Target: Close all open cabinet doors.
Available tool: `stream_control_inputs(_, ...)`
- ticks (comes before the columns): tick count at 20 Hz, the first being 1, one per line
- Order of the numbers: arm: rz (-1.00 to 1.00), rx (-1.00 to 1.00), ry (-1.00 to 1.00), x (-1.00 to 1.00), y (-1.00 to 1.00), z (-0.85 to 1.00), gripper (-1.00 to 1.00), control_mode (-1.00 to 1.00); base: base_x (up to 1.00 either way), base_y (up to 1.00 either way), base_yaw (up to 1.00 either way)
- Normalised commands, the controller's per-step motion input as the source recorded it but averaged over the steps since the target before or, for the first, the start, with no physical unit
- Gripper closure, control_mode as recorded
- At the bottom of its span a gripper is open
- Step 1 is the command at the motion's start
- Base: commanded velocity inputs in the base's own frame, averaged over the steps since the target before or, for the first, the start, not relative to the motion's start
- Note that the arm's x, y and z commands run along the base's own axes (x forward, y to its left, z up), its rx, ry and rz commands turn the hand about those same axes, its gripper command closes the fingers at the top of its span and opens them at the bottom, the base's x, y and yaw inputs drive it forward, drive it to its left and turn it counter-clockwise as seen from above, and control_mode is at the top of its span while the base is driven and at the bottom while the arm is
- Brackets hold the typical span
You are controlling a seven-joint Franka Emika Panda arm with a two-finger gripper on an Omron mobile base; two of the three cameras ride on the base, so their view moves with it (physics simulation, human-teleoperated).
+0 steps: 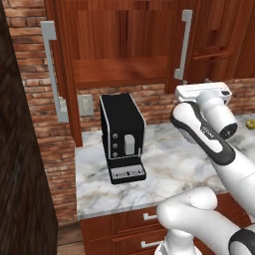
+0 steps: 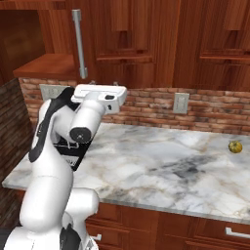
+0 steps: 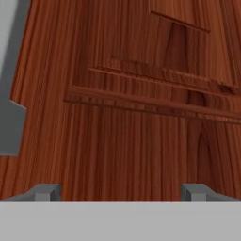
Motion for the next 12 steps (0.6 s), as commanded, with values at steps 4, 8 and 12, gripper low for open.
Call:
stream_control_inputs(4, -0.12, 0.00, 0.00, 0.34, 0.16, 0.03, -1.00, -1.00, 0.00, 0.00, 0.00)
stream_control_inputs(8, -0.10, 0.00, 0.00, 0.36, 0.08, 0.00, -1.00, -1.00, 0.00, 0.00, 0.00)
stream_control_inputs(12, -0.07, 0.00, 0.00, 0.30, 0.02, 0.07, -1.00, -1.00, 0.00, 0.00, 0.00)
